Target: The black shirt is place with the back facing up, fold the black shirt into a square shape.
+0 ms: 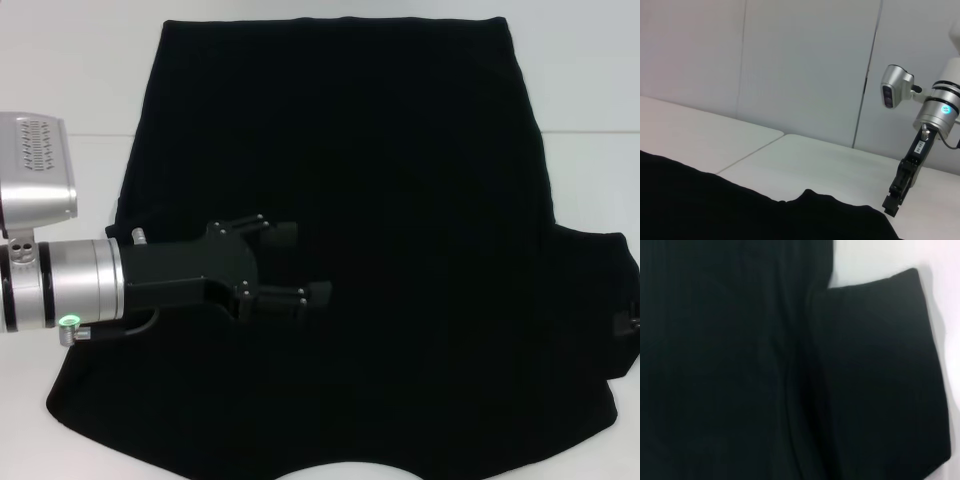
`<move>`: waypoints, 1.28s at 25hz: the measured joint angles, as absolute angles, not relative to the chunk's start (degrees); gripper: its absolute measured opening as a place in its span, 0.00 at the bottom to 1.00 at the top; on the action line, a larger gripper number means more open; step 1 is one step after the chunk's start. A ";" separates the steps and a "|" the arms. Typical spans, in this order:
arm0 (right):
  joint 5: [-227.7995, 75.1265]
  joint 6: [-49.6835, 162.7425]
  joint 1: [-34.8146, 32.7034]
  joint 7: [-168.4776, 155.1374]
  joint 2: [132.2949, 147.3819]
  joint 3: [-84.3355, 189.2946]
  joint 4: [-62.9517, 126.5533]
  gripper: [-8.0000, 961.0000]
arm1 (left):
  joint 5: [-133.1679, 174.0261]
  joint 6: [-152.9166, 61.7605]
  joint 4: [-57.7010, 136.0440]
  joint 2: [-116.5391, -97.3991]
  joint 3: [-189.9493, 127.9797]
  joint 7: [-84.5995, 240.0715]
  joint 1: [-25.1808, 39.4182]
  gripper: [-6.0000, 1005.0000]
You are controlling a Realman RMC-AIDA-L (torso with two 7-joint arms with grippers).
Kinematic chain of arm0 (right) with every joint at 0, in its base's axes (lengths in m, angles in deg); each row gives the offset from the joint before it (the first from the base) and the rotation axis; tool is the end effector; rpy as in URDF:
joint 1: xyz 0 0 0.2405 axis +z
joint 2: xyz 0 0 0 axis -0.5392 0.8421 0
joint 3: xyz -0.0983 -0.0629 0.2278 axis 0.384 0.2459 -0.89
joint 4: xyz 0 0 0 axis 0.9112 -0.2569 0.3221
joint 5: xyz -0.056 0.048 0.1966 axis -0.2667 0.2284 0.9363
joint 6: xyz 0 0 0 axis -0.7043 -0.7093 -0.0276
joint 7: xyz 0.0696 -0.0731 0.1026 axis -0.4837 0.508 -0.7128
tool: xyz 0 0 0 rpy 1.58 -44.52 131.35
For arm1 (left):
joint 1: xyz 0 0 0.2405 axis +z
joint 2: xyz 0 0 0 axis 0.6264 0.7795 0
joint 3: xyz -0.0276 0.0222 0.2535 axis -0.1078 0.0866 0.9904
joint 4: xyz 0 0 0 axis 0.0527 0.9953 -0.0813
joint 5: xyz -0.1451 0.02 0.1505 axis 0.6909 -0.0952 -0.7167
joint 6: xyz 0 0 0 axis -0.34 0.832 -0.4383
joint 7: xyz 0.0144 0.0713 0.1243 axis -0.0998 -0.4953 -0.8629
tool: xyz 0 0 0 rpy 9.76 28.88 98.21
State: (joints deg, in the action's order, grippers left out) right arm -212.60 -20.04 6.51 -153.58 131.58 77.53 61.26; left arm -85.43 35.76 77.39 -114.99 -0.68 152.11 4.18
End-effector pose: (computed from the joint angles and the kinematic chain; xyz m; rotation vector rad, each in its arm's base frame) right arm 0.3357 0.3609 0.0891 -1.9331 2.0487 0.0325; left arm -0.2299 0.3445 -0.0147 -2.7413 -0.4448 -0.7357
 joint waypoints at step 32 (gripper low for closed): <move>-213.36 -14.11 7.02 -156.93 133.09 82.73 61.57 0.16 | -83.32 35.52 77.39 -114.38 -1.21 152.49 4.49 0.95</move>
